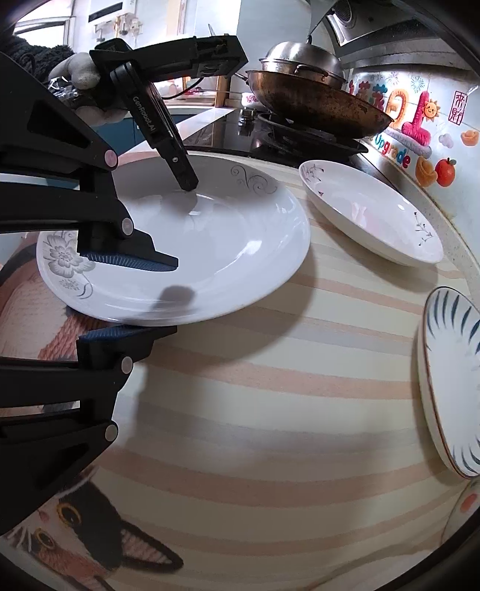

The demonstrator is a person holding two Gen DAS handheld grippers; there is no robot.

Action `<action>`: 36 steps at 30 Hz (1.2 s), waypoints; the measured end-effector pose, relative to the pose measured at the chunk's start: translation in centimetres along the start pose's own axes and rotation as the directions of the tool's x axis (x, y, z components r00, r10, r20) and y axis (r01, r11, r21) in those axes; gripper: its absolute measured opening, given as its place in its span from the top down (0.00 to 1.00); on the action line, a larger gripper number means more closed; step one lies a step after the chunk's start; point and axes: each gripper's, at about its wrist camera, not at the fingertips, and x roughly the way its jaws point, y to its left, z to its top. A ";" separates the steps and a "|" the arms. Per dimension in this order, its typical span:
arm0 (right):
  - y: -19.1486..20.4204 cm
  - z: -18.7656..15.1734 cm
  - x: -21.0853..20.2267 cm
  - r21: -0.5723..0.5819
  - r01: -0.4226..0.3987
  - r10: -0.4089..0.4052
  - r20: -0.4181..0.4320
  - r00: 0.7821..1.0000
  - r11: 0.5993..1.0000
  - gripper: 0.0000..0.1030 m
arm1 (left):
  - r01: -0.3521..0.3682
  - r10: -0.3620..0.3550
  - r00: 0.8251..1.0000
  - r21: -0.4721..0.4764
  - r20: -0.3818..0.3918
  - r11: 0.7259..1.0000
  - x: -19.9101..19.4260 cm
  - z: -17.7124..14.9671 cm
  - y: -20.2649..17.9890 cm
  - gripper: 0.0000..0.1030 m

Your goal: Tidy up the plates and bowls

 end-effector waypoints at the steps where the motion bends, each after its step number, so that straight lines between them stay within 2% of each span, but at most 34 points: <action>1: -0.1 -0.1 -0.3 -0.002 0.002 -0.002 0.003 1.000 1.000 0.71 | -0.003 0.003 1.000 0.007 0.005 1.000 -0.2 -0.2 -0.3 0.68; 8: -1.8 -1.3 -3.5 0.010 0.016 -0.017 0.041 0.999 1.000 0.71 | 0.017 -0.019 0.999 0.063 0.034 0.998 -1.8 -0.6 -2.5 0.68; 14: -5.0 -3.5 -7.2 0.066 0.028 -0.033 0.082 0.996 0.997 0.71 | 0.050 -0.057 0.997 0.124 0.051 0.991 -3.0 -1.6 -6.2 0.68; 20: -8.1 -5.2 -9.8 0.120 0.051 -0.065 0.114 0.991 0.991 0.71 | 0.079 -0.085 0.996 0.185 0.025 0.980 -1.4 -1.3 -10.9 0.68; 28: -12.2 -6.9 -11.8 0.189 0.065 -0.092 0.141 0.986 0.980 0.71 | 0.094 -0.097 0.995 0.251 -0.003 0.963 0.2 -1.3 -15.1 0.68; 36: -14.7 -7.7 -12.2 0.224 0.070 -0.104 0.142 0.984 0.972 0.71 | 0.080 -0.077 0.997 0.294 -0.022 0.953 1.3 -1.6 -16.9 0.68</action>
